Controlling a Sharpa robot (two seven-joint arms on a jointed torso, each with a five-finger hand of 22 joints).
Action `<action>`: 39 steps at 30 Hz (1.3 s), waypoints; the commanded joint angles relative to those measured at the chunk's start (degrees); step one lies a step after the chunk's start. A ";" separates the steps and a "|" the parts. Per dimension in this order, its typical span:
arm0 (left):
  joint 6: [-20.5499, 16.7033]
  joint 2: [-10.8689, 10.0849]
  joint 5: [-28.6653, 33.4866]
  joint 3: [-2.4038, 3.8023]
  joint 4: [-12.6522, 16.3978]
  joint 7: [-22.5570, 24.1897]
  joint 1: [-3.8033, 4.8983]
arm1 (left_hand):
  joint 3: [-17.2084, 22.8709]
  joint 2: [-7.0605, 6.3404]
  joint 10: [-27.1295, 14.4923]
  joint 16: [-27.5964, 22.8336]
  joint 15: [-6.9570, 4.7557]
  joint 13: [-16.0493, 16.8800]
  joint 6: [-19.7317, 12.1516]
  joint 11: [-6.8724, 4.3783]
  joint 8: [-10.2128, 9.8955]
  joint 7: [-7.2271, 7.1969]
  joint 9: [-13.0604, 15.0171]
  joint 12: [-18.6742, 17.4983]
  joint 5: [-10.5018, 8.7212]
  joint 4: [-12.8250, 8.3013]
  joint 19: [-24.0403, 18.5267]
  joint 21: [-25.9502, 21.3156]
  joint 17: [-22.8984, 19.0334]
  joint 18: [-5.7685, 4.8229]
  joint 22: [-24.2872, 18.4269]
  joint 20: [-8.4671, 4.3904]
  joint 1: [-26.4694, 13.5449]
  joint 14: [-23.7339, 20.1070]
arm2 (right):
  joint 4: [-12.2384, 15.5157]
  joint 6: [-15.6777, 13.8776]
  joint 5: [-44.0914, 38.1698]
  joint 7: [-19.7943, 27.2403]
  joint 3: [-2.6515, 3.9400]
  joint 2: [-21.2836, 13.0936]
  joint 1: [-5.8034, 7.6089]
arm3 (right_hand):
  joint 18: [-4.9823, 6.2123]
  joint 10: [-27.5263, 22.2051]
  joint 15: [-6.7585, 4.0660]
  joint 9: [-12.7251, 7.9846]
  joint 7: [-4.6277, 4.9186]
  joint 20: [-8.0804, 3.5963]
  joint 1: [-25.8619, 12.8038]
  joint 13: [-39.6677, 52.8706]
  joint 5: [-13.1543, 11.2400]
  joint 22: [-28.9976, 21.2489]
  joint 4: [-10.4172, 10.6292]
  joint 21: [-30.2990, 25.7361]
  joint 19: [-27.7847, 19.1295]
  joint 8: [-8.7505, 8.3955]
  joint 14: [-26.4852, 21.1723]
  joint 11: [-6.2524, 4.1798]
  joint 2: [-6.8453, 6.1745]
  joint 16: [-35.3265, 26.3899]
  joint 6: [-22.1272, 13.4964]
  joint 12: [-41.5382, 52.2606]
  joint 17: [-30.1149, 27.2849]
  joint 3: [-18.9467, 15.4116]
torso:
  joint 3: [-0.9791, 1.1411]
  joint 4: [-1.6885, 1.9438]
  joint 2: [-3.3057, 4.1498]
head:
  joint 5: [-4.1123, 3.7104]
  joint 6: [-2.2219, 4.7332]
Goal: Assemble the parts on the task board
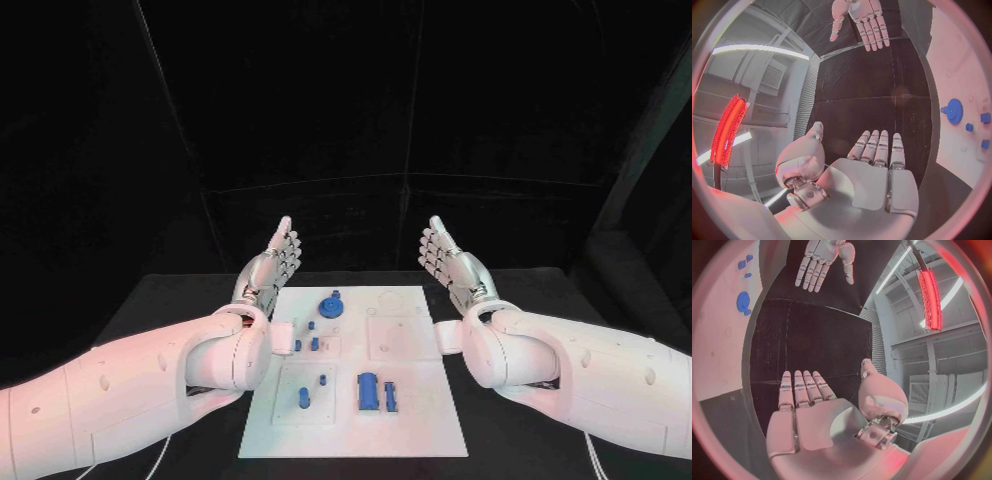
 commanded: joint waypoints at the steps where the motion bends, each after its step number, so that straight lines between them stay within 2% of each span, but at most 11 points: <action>1: -5.99 -0.20 -1.90 0.15 0.75 1.95 -0.04 | -2.34 0.00 -5.05 -2.30 -0.28 -0.07 -4.80 -0.58 -0.23 -0.30 -0.08 -0.42 -0.21 -0.01 -3.53 -0.80 -0.11 -2.16 -2.32 -2.81 -6.42 -4.48 | 0.18 -4.07 2.70 2.56 0.09 -0.05 0.10 | -3.05 -5.30 -0.17 -0.11 -0.71 -1.58 -6.93 -0.08 -0.55 -0.61 0.31 -0.38 -4.83 -0.23 -5.22 -0.27 -0.03 -0.27 -4.63 -0.42 -0.22 0.05 | 0.01 0.01 0.01 | 0.01 -0.01; 19: -6.04 -0.21 -1.90 0.16 0.79 1.96 -0.05 | -2.34 0.00 -10.88 -2.30 -0.28 -0.07 -10.31 -0.58 -0.23 -0.30 -0.08 -0.42 -0.21 -0.01 -7.35 -0.80 -0.11 -2.16 -2.32 -2.81 -13.89 -9.70 | 0.18 -4.07 2.70 2.56 0.09 -0.05 0.10 | -3.05 -11.56 -0.17 -0.11 -0.71 -1.58 -15.29 -0.08 -0.55 -0.61 0.31 -0.38 -10.55 -0.23 -11.51 -0.27 -0.03 -0.27 -10.17 -0.42 -0.22 0.05 | 0.01 0.01 0.01 | 0.01 -0.01; 20: -6.04 -0.21 -1.90 0.16 0.79 1.96 -0.05 | -2.34 0.00 -11.08 -2.30 -0.28 -0.07 -10.60 -0.58 -0.23 -0.30 -0.08 -0.42 -0.21 -0.01 -11.37 -0.80 -0.11 -2.16 -2.32 -2.81 -14.18 -9.73 | 0.18 -4.07 2.70 2.56 0.09 -0.05 0.10 | -3.05 -11.82 -0.17 -0.11 -0.71 -1.58 -15.52 -0.08 -0.55 -0.61 0.31 -0.38 -10.82 -0.23 -11.76 -0.27 -0.03 -0.27 -10.37 -0.42 -0.22 0.05 | 0.01 0.01 0.01 | 0.01 -0.01; 23: -6.04 -0.21 -1.90 0.16 0.79 1.96 -0.05 | -2.34 0.00 -11.56 -2.30 -0.28 -0.07 -11.05 -0.58 -0.23 -0.30 -0.08 -0.42 -0.21 -0.01 -11.37 -0.80 -0.11 -2.16 -2.32 -2.81 -14.75 -10.31 | 0.18 -4.07 2.70 2.56 0.09 -0.05 0.10 | -3.05 -12.33 -0.17 -0.11 -0.71 -1.58 -16.28 -0.08 -0.55 -0.61 0.31 -0.38 -11.28 -0.23 -12.31 -0.27 -0.03 -0.27 -10.88 -0.42 -0.22 0.05 | 0.01 0.01 0.01 | 0.01 -0.01; 24: -6.04 -0.21 -1.90 0.16 0.79 1.96 -0.05 | -2.34 0.00 -11.75 -2.30 -0.28 -0.07 -11.29 -0.58 -0.23 -0.30 -0.08 -0.42 -0.21 -0.01 -11.37 -0.80 -0.11 -2.16 -2.32 -2.81 -15.06 -10.32 | 0.18 -4.07 2.70 2.56 0.09 -0.05 0.10 | -3.05 -13.28 -0.17 -0.11 -0.71 -1.58 -17.47 -0.08 -0.55 -0.61 0.31 -0.38 -15.99 -0.23 -13.20 -0.27 -0.03 -0.27 -15.37 -0.42 -0.22 0.05 | 0.01 0.01 0.01 | 0.01 -0.01; 25: -6.04 -0.21 -1.90 0.16 0.79 1.96 -0.05 | -2.34 0.00 -11.99 -2.30 -0.28 -0.07 -11.29 -0.58 -0.23 -0.30 -0.08 -0.42 -0.21 -0.01 -11.37 -0.80 -0.11 -2.16 -2.32 -2.81 -15.21 -14.46 | 0.18 -4.07 2.70 2.56 0.09 -0.05 0.10 | -3.05 -17.45 -0.17 -0.11 -0.71 -1.58 -18.43 -0.08 -0.55 -0.61 0.31 -0.38 -15.99 -0.23 -17.32 -0.27 -0.03 -0.27 -15.37 -0.42 -0.22 0.05 | 0.01 0.01 0.01 | 0.01 -0.01; 26: -6.04 -0.21 -1.90 0.16 0.79 1.96 -0.05 | -2.34 0.00 -12.07 -2.30 -0.28 -0.07 -15.51 -0.58 -0.23 -0.30 -0.08 -0.42 -0.21 -0.01 -11.37 -0.80 -0.11 -2.16 -2.32 -2.81 -15.41 -14.46 | 0.18 -4.07 2.70 2.56 0.09 -0.05 0.10 | -3.05 -17.45 -0.17 -0.11 -0.71 -1.58 -22.95 -0.08 -0.55 -0.61 0.31 -0.38 -15.99 -0.23 -17.32 -0.27 -0.03 -0.27 -15.37 -0.42 -0.22 0.05 | 0.01 0.01 0.01 | 0.01 -0.01; 28: -6.04 -0.21 -1.90 0.16 0.79 1.96 -0.05 | -2.34 0.00 -16.22 -2.30 -0.28 -0.07 -15.51 -0.58 -0.23 -0.30 -0.08 -0.42 -0.21 -0.01 -11.37 -0.80 -0.11 -2.16 -2.32 -2.81 -15.71 -14.46 | 0.18 -4.07 2.70 2.56 0.09 -0.05 0.10 | -3.05 -17.45 -0.17 -0.11 -0.71 -1.58 -22.95 -0.08 -0.55 -0.61 0.31 -0.38 -15.99 -0.23 -17.32 -0.27 -0.03 -0.27 -15.37 -0.42 -0.22 0.05 | 0.01 0.01 0.01 | 0.01 -0.01; 30: -6.04 -0.21 -1.90 0.16 0.79 1.96 -0.05 | -2.34 0.00 -16.22 -2.30 -0.28 -0.07 -15.51 -0.58 -0.23 -0.30 -0.08 -0.42 -0.21 -0.01 -11.37 -0.80 -0.11 -2.16 -2.32 -2.81 -16.53 -14.46 | 0.18 -4.07 2.70 2.56 0.09 -0.05 0.10 | -3.05 -17.45 -0.17 -0.11 -0.71 -1.58 -22.95 -0.08 -0.55 -0.61 0.31 -0.38 -15.99 -0.23 -17.32 -0.27 -0.03 -0.27 -15.37 -0.42 -0.22 0.05 | 0.01 0.01 0.01 | 0.01 -0.01; 31: -6.04 -0.21 -1.90 0.16 0.79 1.96 -0.05 | -2.34 0.00 -16.22 -2.30 -0.28 -0.07 -15.51 -0.58 -0.23 -0.30 -0.08 -0.42 -0.21 -0.01 -11.37 -0.80 -0.11 -2.16 -2.32 -2.81 -20.68 -14.46 | 0.18 -4.07 2.70 2.56 0.09 -0.05 0.10 | -3.05 -17.45 -0.17 -0.11 -0.71 -1.58 -22.95 -0.08 -0.55 -0.61 0.31 -0.38 -15.99 -0.23 -17.32 -0.27 -0.03 -0.27 -15.37 -0.42 -0.22 0.05 | 0.01 0.01 0.01 | 0.01 -0.01; 39: -6.04 -0.21 -1.90 0.16 0.79 1.96 -0.05 | -2.34 0.00 -16.22 -2.30 -0.28 -0.07 -15.51 -0.58 -0.23 -0.30 -0.08 -0.42 -0.21 -0.01 -11.37 -0.80 -0.11 -2.16 -2.32 -2.81 -20.68 -14.46 | 0.18 -4.07 2.70 2.56 0.09 -0.05 0.10 | -3.05 -17.45 -0.17 -0.11 -0.71 -1.58 -22.95 -0.08 -0.55 -0.61 0.31 -0.38 -15.99 -0.23 -17.32 -0.27 -0.03 -0.27 -15.37 -0.42 -0.22 0.05 | 0.01 0.01 0.01 | 0.01 -0.01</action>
